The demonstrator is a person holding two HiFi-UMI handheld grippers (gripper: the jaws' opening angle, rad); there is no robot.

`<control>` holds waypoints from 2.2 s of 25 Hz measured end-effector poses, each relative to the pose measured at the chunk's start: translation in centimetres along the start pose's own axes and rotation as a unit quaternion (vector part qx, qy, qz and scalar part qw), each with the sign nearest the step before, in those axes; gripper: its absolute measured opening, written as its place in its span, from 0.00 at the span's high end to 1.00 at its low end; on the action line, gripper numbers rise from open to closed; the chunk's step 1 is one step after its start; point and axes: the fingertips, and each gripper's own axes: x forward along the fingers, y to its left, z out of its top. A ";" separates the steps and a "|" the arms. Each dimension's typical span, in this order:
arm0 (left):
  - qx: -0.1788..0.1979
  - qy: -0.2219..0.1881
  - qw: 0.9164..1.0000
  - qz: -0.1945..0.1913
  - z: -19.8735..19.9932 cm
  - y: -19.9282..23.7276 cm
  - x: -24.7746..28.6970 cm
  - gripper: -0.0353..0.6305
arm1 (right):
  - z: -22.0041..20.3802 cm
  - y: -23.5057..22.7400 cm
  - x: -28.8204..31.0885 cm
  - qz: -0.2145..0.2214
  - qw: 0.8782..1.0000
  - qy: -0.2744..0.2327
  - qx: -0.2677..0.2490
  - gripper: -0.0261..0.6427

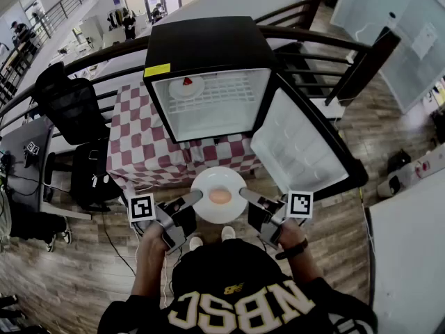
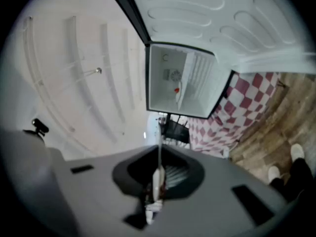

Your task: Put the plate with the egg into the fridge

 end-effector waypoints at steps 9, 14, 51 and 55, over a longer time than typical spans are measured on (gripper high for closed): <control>-0.007 -0.035 0.999 0.006 0.5 -0.2 3.8 0.86 | 4.0 -0.2 -1.3 0.002 1.000 -0.018 -0.008 0.91; -0.029 -0.046 0.998 0.014 1.5 0.4 4.9 0.86 | 5.5 -1.2 -0.9 -0.006 0.999 -0.027 0.017 0.91; -0.058 -0.109 0.992 0.027 25.3 5.0 20.0 0.86 | 27.3 -10.1 10.9 -0.137 0.924 -0.357 -0.015 0.91; -0.061 -0.130 0.989 0.044 26.3 5.7 20.9 0.86 | 28.5 -11.3 11.4 -0.149 0.922 -0.358 -0.020 0.91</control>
